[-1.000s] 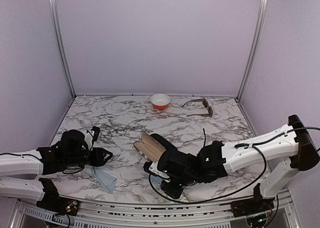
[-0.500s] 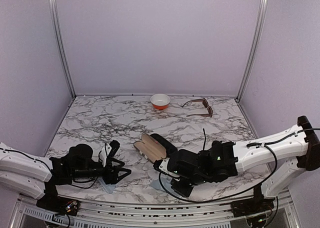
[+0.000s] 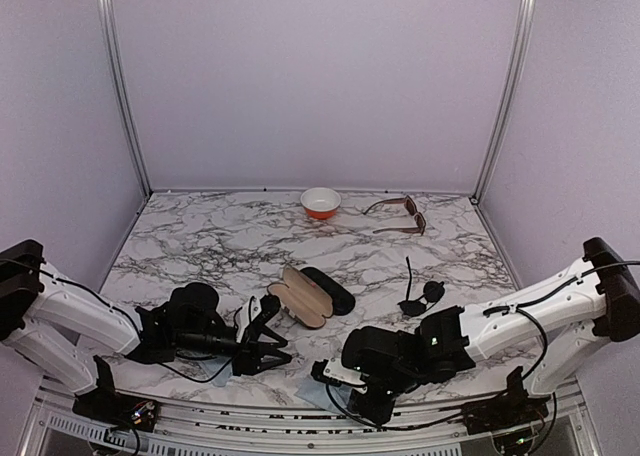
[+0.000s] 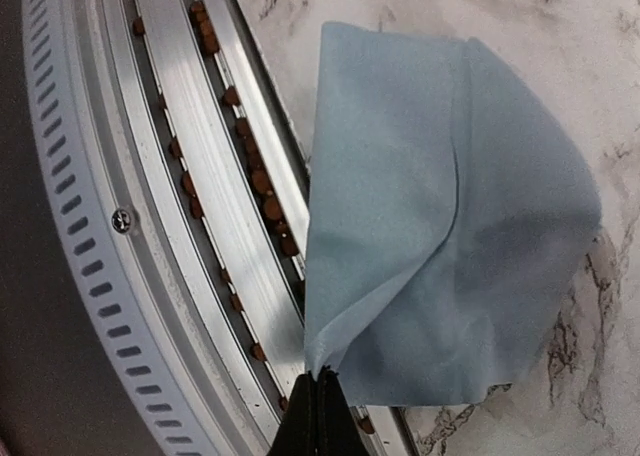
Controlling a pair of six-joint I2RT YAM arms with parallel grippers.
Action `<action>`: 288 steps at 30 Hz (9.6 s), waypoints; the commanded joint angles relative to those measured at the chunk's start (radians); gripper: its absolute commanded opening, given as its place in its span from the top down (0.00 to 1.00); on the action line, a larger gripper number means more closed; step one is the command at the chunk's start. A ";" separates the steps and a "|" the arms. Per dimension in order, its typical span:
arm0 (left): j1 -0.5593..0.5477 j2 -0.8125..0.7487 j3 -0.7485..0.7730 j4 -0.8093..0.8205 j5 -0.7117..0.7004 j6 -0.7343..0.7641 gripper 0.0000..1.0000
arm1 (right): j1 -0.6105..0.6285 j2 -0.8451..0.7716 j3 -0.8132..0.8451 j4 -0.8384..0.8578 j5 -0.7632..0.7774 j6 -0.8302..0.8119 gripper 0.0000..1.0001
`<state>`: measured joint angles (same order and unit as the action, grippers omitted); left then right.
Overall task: Organize the sunglasses
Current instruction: Move the glasses cleaning cloth to the corner of the board, then smooth out the glasses cleaning cloth at the corner of the board, then fold the glasses cleaning cloth at the corner of the board.
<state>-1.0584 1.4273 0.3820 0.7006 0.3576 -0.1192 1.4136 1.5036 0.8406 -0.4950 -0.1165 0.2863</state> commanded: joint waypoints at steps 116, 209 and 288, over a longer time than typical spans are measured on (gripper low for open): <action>-0.280 -0.275 0.038 -0.397 -0.148 -0.485 1.00 | -0.020 -0.152 0.107 0.067 0.002 0.105 1.00; -0.100 0.094 0.191 -0.421 -0.234 0.596 0.62 | -0.273 -0.035 -0.011 0.150 0.093 -0.004 0.69; -0.119 0.118 0.121 -0.356 0.038 0.288 1.00 | -0.084 0.002 -0.197 0.563 0.023 -0.361 0.73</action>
<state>-1.1816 1.5562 0.5186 0.2981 0.3702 0.1825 1.3212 1.4837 0.6056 0.0219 -0.0887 -0.0525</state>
